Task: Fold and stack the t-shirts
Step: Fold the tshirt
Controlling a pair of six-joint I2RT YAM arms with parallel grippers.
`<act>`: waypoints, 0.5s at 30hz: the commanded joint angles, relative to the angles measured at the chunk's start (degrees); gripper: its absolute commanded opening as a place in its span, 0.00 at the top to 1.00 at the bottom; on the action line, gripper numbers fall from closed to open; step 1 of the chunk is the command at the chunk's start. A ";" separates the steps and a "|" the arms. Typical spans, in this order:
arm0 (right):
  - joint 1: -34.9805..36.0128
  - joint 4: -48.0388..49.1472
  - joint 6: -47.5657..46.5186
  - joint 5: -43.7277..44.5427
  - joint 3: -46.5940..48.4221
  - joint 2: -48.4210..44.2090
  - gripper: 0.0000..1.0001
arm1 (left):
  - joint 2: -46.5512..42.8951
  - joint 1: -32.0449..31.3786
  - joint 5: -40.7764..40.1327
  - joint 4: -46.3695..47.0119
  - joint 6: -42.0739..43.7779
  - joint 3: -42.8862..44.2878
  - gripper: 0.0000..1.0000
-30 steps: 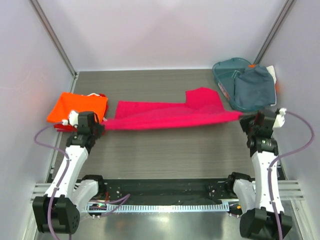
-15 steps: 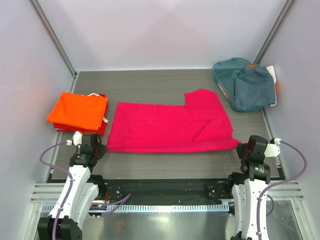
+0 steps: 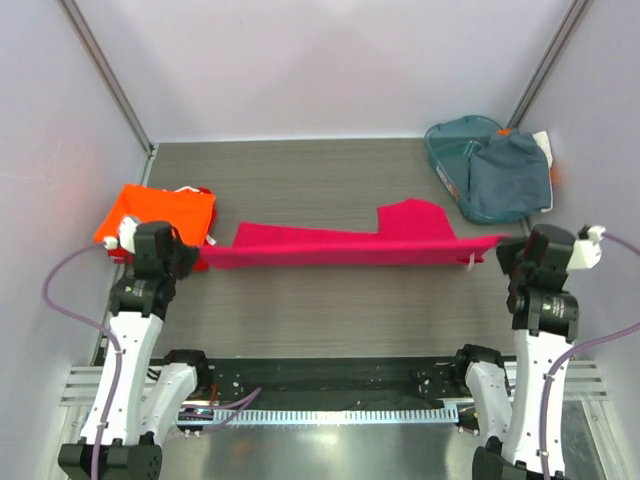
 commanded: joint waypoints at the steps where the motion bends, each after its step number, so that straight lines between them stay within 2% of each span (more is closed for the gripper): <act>1: -0.37 5.90 -2.95 1.15 11.79 3.01 0.99 | -0.22 0.51 -4.82 -4.84 2.16 10.34 1.00; 8: -0.37 8.55 -5.15 3.25 31.46 5.47 0.99 | -0.49 0.51 -6.05 -10.29 1.19 28.53 1.00; 11: -0.37 8.55 -5.24 2.12 37.19 7.14 0.99 | 1.00 0.51 -7.01 -12.93 1.54 37.74 1.00; 15: -0.37 8.81 -3.49 0.18 39.76 8.90 0.99 | 3.47 0.51 -7.98 -13.11 1.11 43.66 1.00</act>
